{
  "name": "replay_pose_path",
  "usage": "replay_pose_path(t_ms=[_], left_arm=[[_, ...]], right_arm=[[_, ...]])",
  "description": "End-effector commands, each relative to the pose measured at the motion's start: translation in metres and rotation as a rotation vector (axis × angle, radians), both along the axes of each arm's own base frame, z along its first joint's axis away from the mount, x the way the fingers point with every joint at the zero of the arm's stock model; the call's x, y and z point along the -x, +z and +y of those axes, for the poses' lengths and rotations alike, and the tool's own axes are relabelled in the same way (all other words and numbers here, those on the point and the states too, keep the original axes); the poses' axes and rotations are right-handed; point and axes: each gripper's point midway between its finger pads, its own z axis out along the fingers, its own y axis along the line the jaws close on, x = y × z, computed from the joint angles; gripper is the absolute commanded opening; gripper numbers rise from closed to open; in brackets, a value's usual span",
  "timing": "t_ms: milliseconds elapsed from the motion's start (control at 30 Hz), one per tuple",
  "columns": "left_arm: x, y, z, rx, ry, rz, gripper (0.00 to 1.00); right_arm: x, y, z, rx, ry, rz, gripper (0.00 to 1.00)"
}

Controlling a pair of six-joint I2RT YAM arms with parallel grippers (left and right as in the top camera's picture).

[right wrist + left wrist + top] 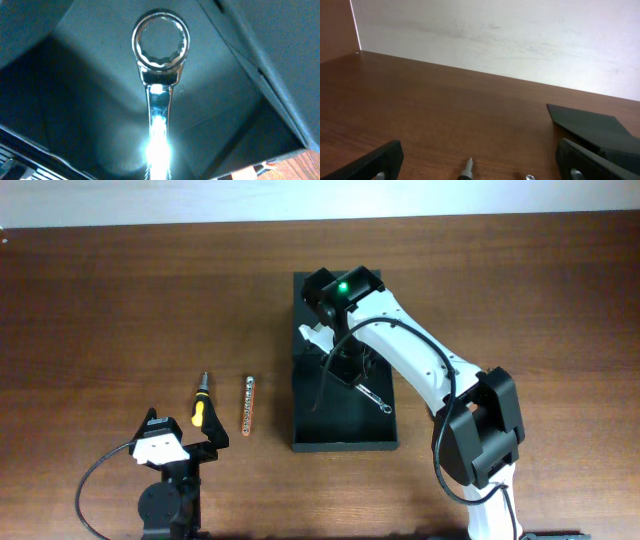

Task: Pack container
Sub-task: 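Carry the wrench with the right gripper over the green box, then lower the wrench into the box and open the right gripper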

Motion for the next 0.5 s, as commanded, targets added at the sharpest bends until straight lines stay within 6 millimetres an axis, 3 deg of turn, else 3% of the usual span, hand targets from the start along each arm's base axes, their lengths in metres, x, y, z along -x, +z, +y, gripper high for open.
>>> replay_pose_path(t_ms=[0,267,467], left_arm=[[0.000,0.000,0.001,0.005,0.001,-0.004,0.99],[0.000,0.000,0.001,0.005,0.002,-0.004,0.99],[0.000,0.000,0.001,0.005,0.001,-0.004,0.99]], right_arm=[[0.000,-0.003,0.006,-0.026,0.013,-0.003,0.09],[-0.002,-0.005,0.019,-0.092,0.007,-0.002,0.09],[0.006,-0.016,0.014,-0.073,0.006,0.030,0.09]])
